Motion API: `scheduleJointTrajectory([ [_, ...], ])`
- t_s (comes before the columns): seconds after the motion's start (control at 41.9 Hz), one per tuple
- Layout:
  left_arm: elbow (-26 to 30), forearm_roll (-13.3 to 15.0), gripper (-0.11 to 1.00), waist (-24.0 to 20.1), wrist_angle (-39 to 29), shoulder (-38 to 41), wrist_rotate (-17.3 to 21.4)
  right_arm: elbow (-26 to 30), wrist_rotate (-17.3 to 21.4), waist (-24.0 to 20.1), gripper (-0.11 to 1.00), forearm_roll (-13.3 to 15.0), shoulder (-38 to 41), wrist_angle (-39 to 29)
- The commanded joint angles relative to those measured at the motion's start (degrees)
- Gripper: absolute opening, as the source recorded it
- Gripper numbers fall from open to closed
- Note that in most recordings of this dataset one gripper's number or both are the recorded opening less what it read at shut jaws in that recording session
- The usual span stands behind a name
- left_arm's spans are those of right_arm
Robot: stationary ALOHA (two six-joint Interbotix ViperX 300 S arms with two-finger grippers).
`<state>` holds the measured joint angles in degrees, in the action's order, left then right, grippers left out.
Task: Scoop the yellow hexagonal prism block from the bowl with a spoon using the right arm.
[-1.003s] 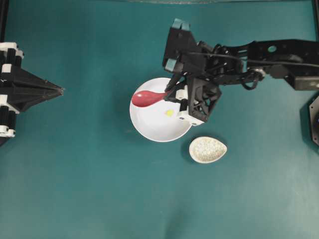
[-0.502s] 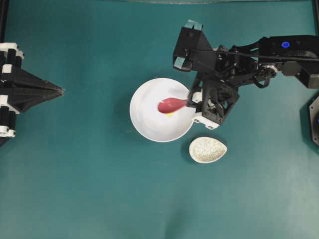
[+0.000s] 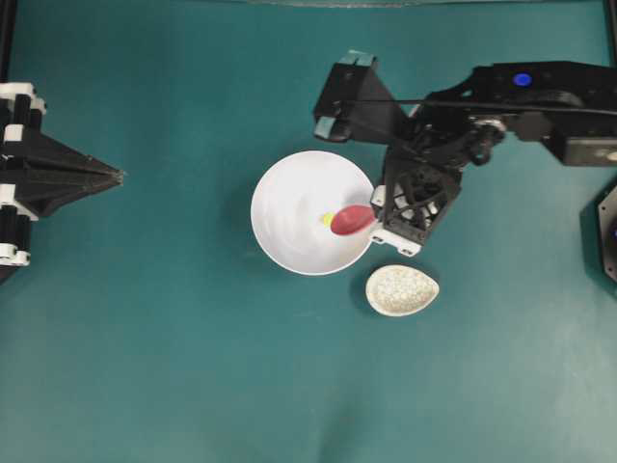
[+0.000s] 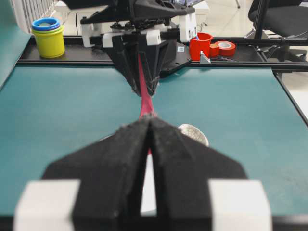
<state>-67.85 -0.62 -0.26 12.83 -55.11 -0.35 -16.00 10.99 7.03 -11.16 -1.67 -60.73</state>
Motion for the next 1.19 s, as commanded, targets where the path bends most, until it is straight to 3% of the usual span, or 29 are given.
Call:
scheduleJointTrajectory([
  [0.0, 0.4, -0.1, 0.00, -0.1, 0.3, 0.5, -0.1, 2.9, 0.1, -0.1, 0.24, -0.1, 0.1, -2.5],
  [0.43, 0.4, -0.1, 0.00, -0.1, 0.3, 0.5, -0.1, 4.7, 0.3, -0.1, 0.24, 0.0, 4.2, -5.4],
  [1.171, 0.5, -0.1, 0.00, -0.1, 0.6, 0.2, -0.3, 4.7, -0.4, -0.1, 0.24, 0.6, 9.1, 1.7],
])
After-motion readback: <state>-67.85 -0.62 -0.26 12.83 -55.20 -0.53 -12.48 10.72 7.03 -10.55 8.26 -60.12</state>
